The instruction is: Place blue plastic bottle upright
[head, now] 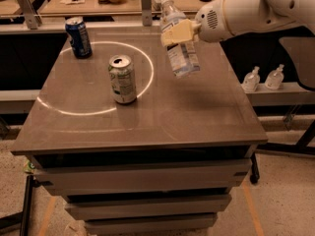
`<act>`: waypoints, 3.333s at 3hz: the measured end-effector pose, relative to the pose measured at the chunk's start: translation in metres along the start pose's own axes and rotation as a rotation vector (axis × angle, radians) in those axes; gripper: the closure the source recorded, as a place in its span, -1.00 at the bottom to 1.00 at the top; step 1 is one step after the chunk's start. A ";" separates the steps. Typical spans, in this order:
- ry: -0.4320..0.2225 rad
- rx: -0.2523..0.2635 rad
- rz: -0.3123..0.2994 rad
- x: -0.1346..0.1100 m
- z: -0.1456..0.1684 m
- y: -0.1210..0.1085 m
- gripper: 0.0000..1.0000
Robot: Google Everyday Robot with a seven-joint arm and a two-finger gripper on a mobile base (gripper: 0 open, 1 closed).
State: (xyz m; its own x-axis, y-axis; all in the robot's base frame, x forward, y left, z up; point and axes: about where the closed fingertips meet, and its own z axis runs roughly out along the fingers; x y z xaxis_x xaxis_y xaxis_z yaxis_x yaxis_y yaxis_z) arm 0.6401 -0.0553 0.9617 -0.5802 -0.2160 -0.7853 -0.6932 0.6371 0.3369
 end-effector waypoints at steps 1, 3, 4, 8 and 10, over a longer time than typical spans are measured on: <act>-0.043 0.028 -0.034 -0.004 0.003 0.002 1.00; -0.329 0.104 -0.241 -0.019 0.006 -0.006 1.00; -0.518 0.125 -0.289 -0.037 -0.010 -0.031 1.00; -0.654 0.171 -0.435 -0.013 -0.008 -0.052 1.00; -0.636 0.177 -0.456 0.014 -0.003 -0.060 1.00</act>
Offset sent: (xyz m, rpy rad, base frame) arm 0.0368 -0.0040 0.0539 0.0177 -0.7744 -0.1561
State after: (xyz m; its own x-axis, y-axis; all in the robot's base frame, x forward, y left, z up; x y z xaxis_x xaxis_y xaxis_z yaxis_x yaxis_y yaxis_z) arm 0.6720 -0.0986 0.9322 0.1359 -0.0547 -0.9892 -0.6944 0.7069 -0.1344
